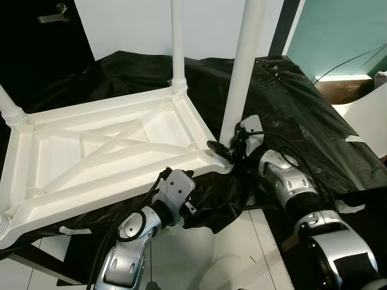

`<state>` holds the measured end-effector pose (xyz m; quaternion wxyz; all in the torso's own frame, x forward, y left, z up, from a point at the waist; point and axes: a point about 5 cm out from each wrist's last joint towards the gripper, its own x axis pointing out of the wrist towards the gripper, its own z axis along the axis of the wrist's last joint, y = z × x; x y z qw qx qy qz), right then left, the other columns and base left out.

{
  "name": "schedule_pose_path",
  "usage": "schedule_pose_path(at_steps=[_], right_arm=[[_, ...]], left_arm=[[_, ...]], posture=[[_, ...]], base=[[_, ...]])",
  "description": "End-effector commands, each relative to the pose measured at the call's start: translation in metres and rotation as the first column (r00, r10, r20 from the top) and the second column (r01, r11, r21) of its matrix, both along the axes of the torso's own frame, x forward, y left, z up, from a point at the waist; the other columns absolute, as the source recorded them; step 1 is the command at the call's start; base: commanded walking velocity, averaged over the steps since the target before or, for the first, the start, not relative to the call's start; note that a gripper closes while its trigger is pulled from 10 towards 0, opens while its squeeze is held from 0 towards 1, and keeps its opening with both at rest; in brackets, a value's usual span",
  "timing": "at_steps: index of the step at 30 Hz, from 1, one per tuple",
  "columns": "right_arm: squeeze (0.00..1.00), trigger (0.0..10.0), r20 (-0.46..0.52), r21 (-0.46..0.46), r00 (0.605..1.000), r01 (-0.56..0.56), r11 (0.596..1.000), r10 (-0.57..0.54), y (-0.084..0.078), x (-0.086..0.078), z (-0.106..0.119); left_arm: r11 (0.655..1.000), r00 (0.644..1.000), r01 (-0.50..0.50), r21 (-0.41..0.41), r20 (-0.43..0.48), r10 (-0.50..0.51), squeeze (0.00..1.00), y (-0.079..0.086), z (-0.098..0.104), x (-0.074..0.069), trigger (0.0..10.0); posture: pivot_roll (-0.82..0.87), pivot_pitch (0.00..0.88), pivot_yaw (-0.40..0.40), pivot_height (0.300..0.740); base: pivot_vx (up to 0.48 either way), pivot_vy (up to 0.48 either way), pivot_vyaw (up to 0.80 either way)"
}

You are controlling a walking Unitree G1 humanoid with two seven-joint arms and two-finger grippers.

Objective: Building children table

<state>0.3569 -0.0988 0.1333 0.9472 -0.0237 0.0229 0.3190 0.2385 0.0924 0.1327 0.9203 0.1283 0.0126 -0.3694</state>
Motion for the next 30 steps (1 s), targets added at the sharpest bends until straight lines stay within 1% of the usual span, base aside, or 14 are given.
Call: schedule_pose_path(at_steps=[1,3,7,9,11,13,17,20,21,22,23,26,27,30], right_arm=[[0.0,0.0,-0.112,-0.013,0.99,0.085,0.996,-0.086,0.005,-0.01,-0.025],[0.0,0.0,-0.112,-0.013,0.99,0.085,0.996,-0.086,0.005,-0.01,-0.025],[0.0,0.0,-0.129,0.005,0.966,0.226,0.974,-0.224,0.023,-0.024,-0.031],[0.0,0.0,-0.129,0.005,0.966,0.226,0.974,-0.224,0.023,-0.024,-0.031],[0.0,0.0,-0.167,0.056,0.949,0.278,0.959,-0.266,0.04,-0.035,-0.03],[0.0,0.0,-0.166,0.065,0.948,0.284,0.957,-0.27,0.044,-0.038,-0.028],[0.0,0.0,-0.164,0.073,0.946,0.294,0.953,-0.28,0.045,-0.04,-0.028],[0.0,0.0,-0.13,0.077,0.943,0.319,0.945,-0.307,0.037,-0.039,-0.023],[0.0,2.2,-0.109,0.081,0.943,0.323,0.943,-0.313,0.033,-0.039,-0.019],[0.0,2.2,-0.109,0.081,0.943,0.323,0.943,-0.313,0.033,-0.039,-0.019],[0.0,10.0,-0.077,0.089,0.944,0.326,0.941,-0.32,0.027,-0.039,-0.013],[0.0,10.0,-0.041,0.102,0.95,0.313,0.944,-0.31,0.021,-0.04,-0.005],[1.0,10.0,-0.011,0.118,0.958,0.287,0.951,-0.287,0.015,-0.038,0.0],[1.0,10.0,0.014,0.127,0.966,0.253,0.959,-0.256,0.004,-0.037,0.006]], left_arm=[[0.994,0.993,-0.112,0.002,0.027,0.112,0.0,0.002,0.0,0.005,10.0],[0.994,0.993,-0.112,0.002,0.027,0.112,0.0,0.002,0.0,0.005,10.0],[0.99,0.99,-0.14,0.002,0.033,0.14,0.0,0.005,0.0,0.01,10.0],[0.99,0.99,-0.14,0.002,0.033,0.14,0.0,0.005,0.0,0.01,10.0],[0.984,0.983,-0.18,-0.005,0.035,0.18,0.0,0.009,0.002,0.015,10.0],[0.981,0.98,-0.195,-0.004,0.037,0.195,0.0,0.01,0.003,0.018,10.0],[0.978,0.977,-0.208,-0.001,0.041,0.208,0.0,0.013,0.005,0.021,10.0],[0.969,0.968,-0.249,-0.011,0.019,0.249,0.0,0.023,0.005,0.025,10.0],[0.965,0.965,-0.262,-0.021,0.002,0.262,0.0,0.026,0.005,0.027,10.0],[0.965,0.965,-0.262,-0.021,0.002,0.262,0.0,0.026,0.005,0.027,10.0],[0.961,0.962,-0.274,-0.03,0.0,0.275,0.0,0.028,0.006,0.029,10.0],[0.957,0.958,-0.288,-0.023,0.0,0.288,0.0,0.028,0.008,0.031,10.0],[0.958,0.958,-0.287,-0.027,0.004,0.287,0.0,0.029,0.009,0.032,10.0],[0.959,0.959,-0.283,-0.028,0.023,0.284,0.0,0.03,0.01,0.032,10.0]], posture=[[0.12,0.0,-0.065,0.74],[0.12,0.0,-0.065,0.74],[0.1,0.0,-0.062,0.74],[0.1,0.0,-0.062,0.74],[0.09,0.0,-0.053,0.74],[0.1,0.0,-0.052,0.74],[0.09,0.0,-0.047,0.74],[0.08,0.004,-0.032,0.74],[0.07,0.004,-0.025,0.74],[0.07,0.004,-0.025,0.74],[0.07,0.009,-0.024,0.74],[0.07,0.011,-0.018,0.74],[0.07,0.013,-0.018,0.74],[0.06,0.013,-0.02,0.74]], base=[[0.0,0.0,0.0],[0.0,0.0,0.0],[0.0,0.0,0.0],[0.0,0.0,0.0],[0.0,0.0,0.0],[0.0,0.0,0.0],[0.0,0.0,0.0],[0.0,0.0,0.0],[0.0,0.0,0.0],[0.0,0.0,0.0],[0.0,0.0,0.0],[0.0,0.0,0.0],[0.0,0.0,0.0],[0.0,0.0,0.0]])
